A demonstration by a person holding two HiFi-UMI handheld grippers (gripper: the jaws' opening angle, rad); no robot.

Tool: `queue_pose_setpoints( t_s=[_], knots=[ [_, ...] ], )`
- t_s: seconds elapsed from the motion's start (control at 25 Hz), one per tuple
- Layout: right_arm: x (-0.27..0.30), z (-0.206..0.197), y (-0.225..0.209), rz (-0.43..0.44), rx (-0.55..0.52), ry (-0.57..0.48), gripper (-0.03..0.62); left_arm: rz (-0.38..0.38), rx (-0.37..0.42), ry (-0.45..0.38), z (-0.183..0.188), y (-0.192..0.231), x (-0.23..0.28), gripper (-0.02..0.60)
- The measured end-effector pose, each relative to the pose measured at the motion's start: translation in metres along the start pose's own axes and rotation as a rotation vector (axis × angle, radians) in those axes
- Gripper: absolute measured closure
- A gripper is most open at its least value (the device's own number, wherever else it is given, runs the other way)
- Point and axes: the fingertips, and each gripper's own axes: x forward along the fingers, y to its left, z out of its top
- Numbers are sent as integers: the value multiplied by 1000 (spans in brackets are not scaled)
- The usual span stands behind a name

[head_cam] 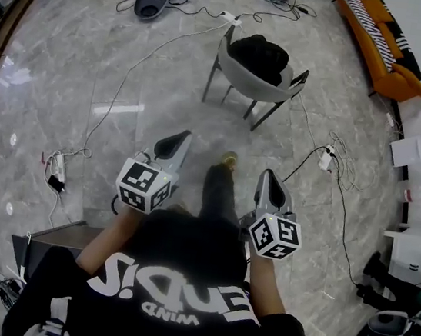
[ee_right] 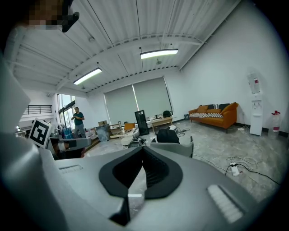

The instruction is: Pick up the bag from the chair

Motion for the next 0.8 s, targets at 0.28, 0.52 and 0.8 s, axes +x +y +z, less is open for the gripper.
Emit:
queue_pose_setpoints(
  t_s=[0.28, 0.52, 0.8],
  knots=[
    [44, 14, -20, -4, 6, -9, 594, -8, 0, -3, 11, 22, 42, 580],
    [97, 29, -42, 19, 9, -7, 594, 5, 4, 8, 18, 47, 92, 580],
    [168, 57, -92, 22, 23, 10, 594, 23, -3, 19, 34, 77, 172, 580]
  ],
)
